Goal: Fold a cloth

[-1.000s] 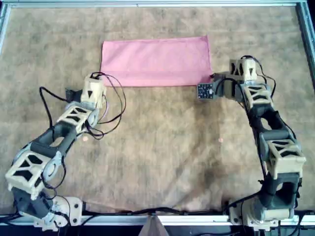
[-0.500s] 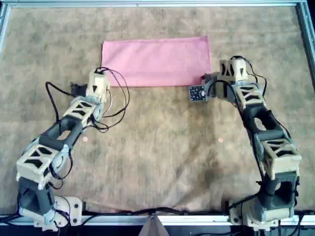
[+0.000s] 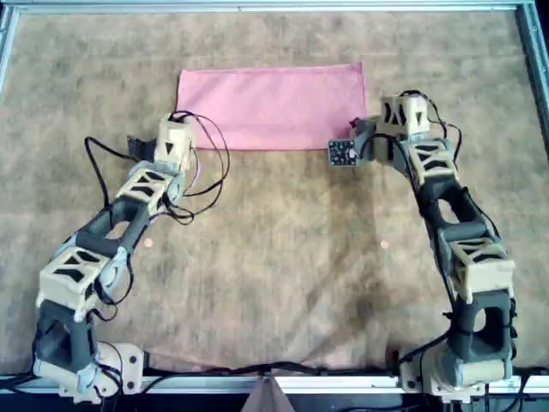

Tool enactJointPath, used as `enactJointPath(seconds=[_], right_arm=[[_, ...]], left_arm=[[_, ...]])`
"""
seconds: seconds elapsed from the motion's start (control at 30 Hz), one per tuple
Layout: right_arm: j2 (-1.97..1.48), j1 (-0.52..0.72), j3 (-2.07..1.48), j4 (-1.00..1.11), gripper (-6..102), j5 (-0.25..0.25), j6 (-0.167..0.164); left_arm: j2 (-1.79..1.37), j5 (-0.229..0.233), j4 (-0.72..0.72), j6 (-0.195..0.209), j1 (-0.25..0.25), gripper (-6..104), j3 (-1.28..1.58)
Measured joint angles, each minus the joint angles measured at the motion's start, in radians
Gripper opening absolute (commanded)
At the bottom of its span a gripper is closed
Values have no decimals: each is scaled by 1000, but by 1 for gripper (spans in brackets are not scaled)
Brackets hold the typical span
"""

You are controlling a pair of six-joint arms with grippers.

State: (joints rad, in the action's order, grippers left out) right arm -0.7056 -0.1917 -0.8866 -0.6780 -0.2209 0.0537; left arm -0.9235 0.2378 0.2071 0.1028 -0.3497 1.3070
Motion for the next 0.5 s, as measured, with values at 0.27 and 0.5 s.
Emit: enactJointPath(seconds=[0.27,0.5], right_arm=[[3,0,5,0,61,0,0],[3,3,5,0,28,-2,8]], left_arm=[[0,0,-2,3,0,98,0],[0,0,-2,3,0,77,0]])
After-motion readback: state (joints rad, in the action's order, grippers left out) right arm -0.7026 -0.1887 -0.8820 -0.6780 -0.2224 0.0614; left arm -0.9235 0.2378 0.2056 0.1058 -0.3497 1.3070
